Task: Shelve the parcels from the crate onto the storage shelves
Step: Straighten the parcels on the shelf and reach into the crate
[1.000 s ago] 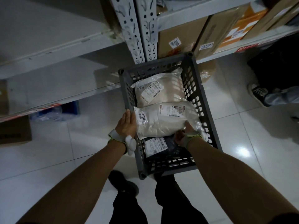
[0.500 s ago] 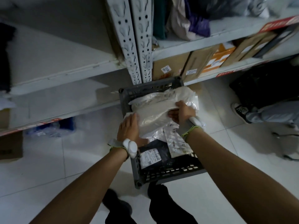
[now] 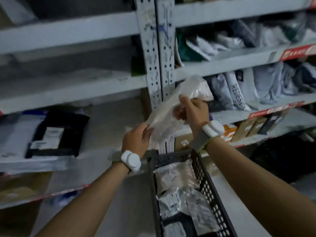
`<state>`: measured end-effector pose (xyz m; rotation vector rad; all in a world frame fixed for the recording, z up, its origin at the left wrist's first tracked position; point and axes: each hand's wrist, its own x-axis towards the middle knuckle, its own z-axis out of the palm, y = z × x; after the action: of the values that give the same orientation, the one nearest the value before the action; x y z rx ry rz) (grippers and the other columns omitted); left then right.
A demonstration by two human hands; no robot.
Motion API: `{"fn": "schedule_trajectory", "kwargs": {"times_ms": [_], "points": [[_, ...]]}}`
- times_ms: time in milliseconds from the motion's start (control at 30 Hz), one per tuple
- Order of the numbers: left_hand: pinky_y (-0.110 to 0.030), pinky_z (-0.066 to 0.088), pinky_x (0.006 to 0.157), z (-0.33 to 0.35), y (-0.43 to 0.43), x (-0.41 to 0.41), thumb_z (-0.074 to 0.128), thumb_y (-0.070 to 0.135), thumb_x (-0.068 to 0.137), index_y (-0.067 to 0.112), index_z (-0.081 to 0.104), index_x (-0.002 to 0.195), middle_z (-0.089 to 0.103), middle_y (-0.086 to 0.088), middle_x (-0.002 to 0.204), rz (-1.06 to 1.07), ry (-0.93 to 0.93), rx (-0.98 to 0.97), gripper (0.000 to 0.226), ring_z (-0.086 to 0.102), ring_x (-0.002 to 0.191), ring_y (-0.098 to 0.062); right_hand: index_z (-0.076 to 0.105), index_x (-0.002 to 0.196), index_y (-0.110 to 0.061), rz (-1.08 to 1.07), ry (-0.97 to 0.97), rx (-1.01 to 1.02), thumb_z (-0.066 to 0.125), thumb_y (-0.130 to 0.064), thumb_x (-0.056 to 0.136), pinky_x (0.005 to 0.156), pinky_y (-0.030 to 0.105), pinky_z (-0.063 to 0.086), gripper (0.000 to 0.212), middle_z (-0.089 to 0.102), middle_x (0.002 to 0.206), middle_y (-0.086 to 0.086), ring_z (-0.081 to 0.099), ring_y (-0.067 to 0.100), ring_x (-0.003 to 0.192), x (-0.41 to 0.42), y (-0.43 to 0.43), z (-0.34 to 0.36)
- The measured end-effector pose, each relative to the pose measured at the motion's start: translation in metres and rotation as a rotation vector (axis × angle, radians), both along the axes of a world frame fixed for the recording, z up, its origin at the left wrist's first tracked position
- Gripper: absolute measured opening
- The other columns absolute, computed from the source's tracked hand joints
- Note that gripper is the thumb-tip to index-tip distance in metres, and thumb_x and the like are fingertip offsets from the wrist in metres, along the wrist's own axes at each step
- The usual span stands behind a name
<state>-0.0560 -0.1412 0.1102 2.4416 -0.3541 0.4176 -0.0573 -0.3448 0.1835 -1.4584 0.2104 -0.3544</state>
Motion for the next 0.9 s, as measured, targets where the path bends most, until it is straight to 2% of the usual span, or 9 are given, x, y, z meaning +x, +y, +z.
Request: {"fn": "schedule_trajectory", "kwargs": {"times_ms": [133, 267, 367, 433, 567, 633, 733, 833, 900], "points": [[-0.020, 0.033, 0.051, 0.067, 0.014, 0.004, 0.052, 0.023, 0.101, 0.011, 0.046, 0.079, 0.045, 0.006, 0.060, 0.021, -0.039, -0.345, 0.026, 0.042, 0.054, -0.002, 0.061, 0.057, -0.012, -0.064, -0.179, -0.030, 0.062, -0.039, 0.095, 0.062, 0.031, 0.051, 0.047, 0.062, 0.058, 0.002, 0.059, 0.016, 0.059, 0.002, 0.005, 0.039], [-0.021, 0.038, 0.059, 0.101, 0.024, 0.006, 0.054, 0.036, 0.097, 0.015, 0.049, 0.077, 0.050, 0.004, 0.067, 0.032, 0.085, -0.567, 0.029, 0.042, 0.059, -0.002, 0.052, 0.068, -0.023, -0.142, -0.128, 0.023, 0.068, -0.079, 0.068, 0.065, 0.035, 0.042, 0.058, 0.054, 0.067, 0.000, 0.048, 0.015, 0.061, 0.007, 0.005, 0.021], [-0.033, 0.040, 0.070, 0.118, 0.028, 0.001, 0.058, 0.034, 0.095, 0.022, 0.050, 0.071, 0.050, -0.005, 0.073, -0.025, 0.185, -0.875, 0.028, 0.046, 0.071, -0.015, 0.067, 0.108, -0.018, 0.140, -0.061, 0.164, 0.066, -0.083, 0.063, 0.075, 0.036, 0.049, 0.079, 0.068, 0.098, -0.003, 0.064, 0.016, 0.079, 0.008, 0.007, 0.018], [-0.033, 0.043, 0.071, 0.123, 0.028, -0.001, 0.055, 0.026, 0.099, 0.019, 0.053, 0.074, 0.054, -0.007, 0.075, -0.035, 0.272, -1.022, 0.027, 0.051, 0.074, -0.019, 0.051, 0.140, -0.034, 0.334, 0.003, 0.259, 0.066, -0.087, 0.057, 0.086, 0.039, 0.053, 0.100, 0.067, 0.123, -0.009, 0.070, 0.014, 0.099, 0.010, 0.011, 0.022], [-0.037, 0.058, 0.075, 0.124, 0.028, -0.004, 0.054, 0.028, 0.100, 0.006, 0.062, 0.112, 0.070, -0.015, 0.106, -0.169, 0.534, -1.256, 0.026, 0.068, 0.093, -0.027, 0.045, 0.146, -0.029, 0.479, -0.064, 0.470, 0.072, -0.070, 0.074, 0.109, 0.057, 0.039, 0.087, 0.053, 0.146, 0.007, 0.051, 0.032, 0.133, 0.011, 0.018, 0.036], [-0.029, 0.057, 0.064, 0.123, 0.025, -0.003, 0.052, 0.025, 0.101, 0.005, 0.061, 0.116, 0.073, -0.011, 0.100, -0.171, 0.576, -1.254, 0.027, 0.072, 0.085, -0.020, 0.050, 0.144, -0.023, 0.491, -0.106, 0.485, 0.072, -0.060, 0.081, 0.110, 0.056, 0.038, 0.077, 0.055, 0.143, 0.013, 0.053, 0.035, 0.131, 0.004, 0.021, 0.044], [-0.018, 0.050, 0.050, 0.121, 0.021, -0.002, 0.051, 0.019, 0.102, 0.002, 0.060, 0.103, 0.070, -0.002, 0.071, -0.061, 0.501, -1.003, 0.019, 0.068, 0.068, -0.017, 0.057, 0.137, -0.018, 0.365, -0.153, 0.414, 0.070, -0.053, 0.084, 0.103, 0.054, 0.048, 0.064, 0.064, 0.131, 0.014, 0.062, 0.034, 0.120, 0.004, 0.020, 0.047], [-0.025, 0.054, 0.060, 0.119, 0.021, -0.006, 0.061, 0.028, 0.097, 0.007, 0.062, 0.096, 0.070, -0.007, 0.080, -0.074, 0.433, -1.015, 0.021, 0.065, 0.078, -0.024, 0.062, 0.130, -0.024, 0.286, -0.106, 0.316, 0.070, -0.063, 0.080, 0.096, 0.049, 0.052, 0.063, 0.069, 0.124, 0.007, 0.065, 0.031, 0.115, 0.004, 0.020, 0.052], [-0.034, 0.051, 0.064, 0.122, 0.021, -0.008, 0.066, 0.025, 0.093, 0.013, 0.059, 0.084, 0.066, -0.009, 0.075, -0.061, 0.266, -1.035, 0.017, 0.061, 0.069, -0.022, 0.059, 0.130, -0.020, 0.179, -0.057, 0.264, 0.071, -0.063, 0.078, 0.091, 0.044, 0.053, 0.068, 0.067, 0.120, 0.000, 0.063, 0.025, 0.112, 0.008, 0.016, 0.052]]}}
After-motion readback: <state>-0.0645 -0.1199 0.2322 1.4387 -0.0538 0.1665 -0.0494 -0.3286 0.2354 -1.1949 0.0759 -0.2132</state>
